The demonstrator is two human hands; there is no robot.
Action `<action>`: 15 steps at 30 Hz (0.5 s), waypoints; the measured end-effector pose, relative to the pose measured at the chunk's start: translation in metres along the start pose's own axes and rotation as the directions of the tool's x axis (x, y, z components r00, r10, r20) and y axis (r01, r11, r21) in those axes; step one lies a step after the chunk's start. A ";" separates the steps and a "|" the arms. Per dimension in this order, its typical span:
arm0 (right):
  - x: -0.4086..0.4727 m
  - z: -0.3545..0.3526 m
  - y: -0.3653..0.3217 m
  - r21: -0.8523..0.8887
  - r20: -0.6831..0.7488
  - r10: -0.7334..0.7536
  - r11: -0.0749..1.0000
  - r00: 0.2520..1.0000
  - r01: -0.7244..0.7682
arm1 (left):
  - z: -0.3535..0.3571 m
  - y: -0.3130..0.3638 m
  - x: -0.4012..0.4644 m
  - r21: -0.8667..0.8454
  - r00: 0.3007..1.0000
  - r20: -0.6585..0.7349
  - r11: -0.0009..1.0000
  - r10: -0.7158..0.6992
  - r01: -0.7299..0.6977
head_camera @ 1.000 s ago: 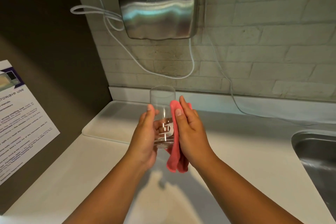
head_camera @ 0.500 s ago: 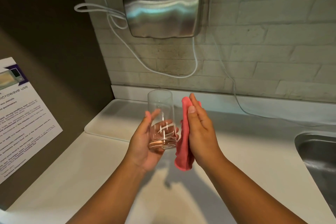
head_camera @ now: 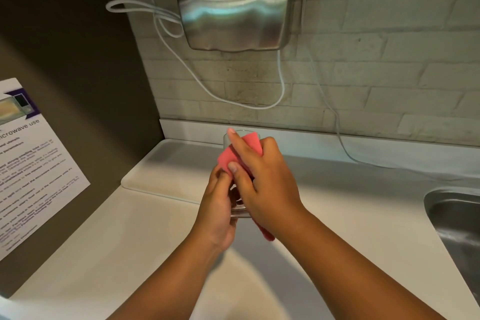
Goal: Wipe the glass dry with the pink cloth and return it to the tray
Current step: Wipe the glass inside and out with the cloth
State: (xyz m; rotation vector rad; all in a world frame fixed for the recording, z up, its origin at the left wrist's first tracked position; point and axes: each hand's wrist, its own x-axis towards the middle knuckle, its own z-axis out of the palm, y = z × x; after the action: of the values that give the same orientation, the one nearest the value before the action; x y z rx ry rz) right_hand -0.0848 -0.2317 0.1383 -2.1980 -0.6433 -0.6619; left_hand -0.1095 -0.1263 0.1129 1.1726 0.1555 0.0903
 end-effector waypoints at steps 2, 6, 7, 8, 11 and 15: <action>0.013 0.000 0.009 0.088 -0.047 0.073 0.994 0.996 -0.069 | 0.003 0.000 -0.004 -0.012 1.000 0.013 1.000 0.028 -0.027; 0.038 -0.004 0.024 0.356 -0.003 0.353 0.875 0.935 -0.329 | 0.002 -0.003 -0.009 -0.053 0.999 0.048 0.999 0.005 -0.002; 0.040 -0.004 0.027 0.409 0.025 0.397 0.833 0.917 -0.372 | 0.001 -0.003 -0.008 -0.069 0.998 0.059 0.998 0.000 0.004; 0.040 -0.004 0.030 0.450 0.051 0.426 0.798 0.903 -0.402 | 0.000 -0.002 -0.008 -0.084 0.998 0.068 0.996 -0.001 0.007; 0.034 -0.004 0.031 0.532 0.109 0.467 0.718 0.877 -0.449 | -0.001 -0.001 -0.004 -0.105 0.997 0.082 0.994 0.001 0.008; 0.013 0.002 0.021 0.511 0.105 0.441 0.745 0.891 -0.429 | -0.001 0.003 0.003 -0.131 0.998 0.057 0.991 0.000 0.007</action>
State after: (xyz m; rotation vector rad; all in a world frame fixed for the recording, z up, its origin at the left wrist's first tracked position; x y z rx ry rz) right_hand -0.0614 -0.2395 0.1349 -1.7233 -0.2285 -0.2199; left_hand -0.1071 -0.1234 0.1149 1.0421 0.0997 0.0629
